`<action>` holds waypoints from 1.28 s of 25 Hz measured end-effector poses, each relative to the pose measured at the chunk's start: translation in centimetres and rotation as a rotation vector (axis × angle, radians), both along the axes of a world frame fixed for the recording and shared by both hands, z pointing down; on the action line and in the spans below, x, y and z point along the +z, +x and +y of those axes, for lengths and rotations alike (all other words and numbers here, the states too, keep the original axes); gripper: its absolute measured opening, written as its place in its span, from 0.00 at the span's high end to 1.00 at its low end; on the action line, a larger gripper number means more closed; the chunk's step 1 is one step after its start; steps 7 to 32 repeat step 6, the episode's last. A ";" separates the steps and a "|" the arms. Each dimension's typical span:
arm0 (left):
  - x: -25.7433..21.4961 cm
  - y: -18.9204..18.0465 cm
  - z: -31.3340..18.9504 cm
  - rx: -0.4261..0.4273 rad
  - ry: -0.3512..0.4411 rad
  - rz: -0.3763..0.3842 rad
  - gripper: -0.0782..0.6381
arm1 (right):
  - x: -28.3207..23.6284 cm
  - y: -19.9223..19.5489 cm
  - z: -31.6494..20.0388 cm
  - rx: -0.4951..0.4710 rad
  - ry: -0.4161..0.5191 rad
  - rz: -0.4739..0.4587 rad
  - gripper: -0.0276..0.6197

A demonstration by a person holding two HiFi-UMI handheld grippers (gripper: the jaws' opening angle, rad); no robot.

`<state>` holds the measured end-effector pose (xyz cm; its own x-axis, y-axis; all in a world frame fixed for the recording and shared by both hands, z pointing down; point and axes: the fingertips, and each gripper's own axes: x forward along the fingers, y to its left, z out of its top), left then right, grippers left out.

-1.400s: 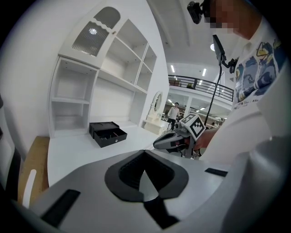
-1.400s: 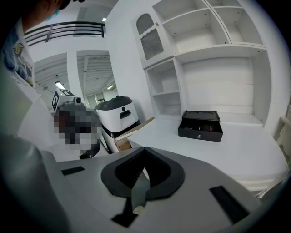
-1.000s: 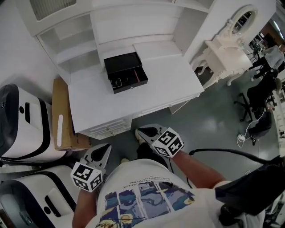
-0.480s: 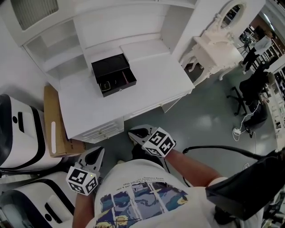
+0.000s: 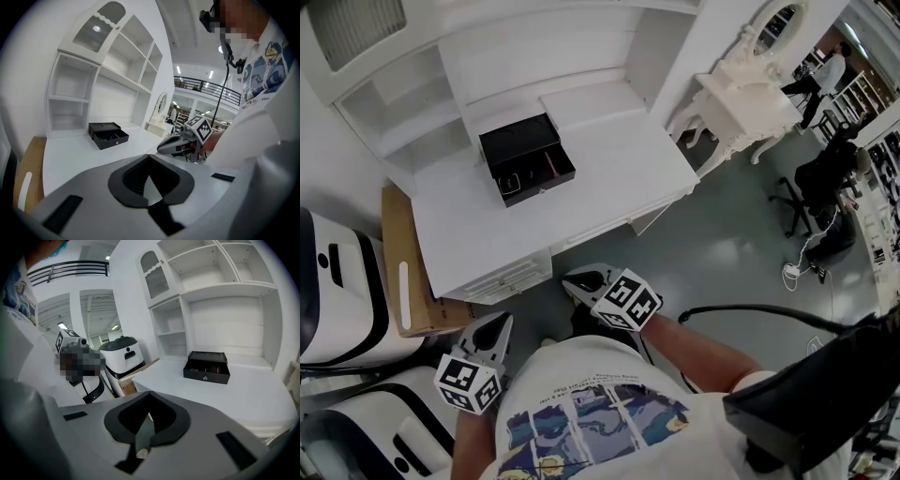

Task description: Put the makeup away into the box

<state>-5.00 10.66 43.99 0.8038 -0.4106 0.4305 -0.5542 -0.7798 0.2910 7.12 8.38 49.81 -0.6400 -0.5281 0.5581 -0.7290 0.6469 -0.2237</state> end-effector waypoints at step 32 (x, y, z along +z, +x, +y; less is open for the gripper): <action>0.3 0.1 -0.4 0.000 -0.008 -0.005 0.87 | 0.2 0.1 -0.4 -0.003 -0.002 -0.004 0.92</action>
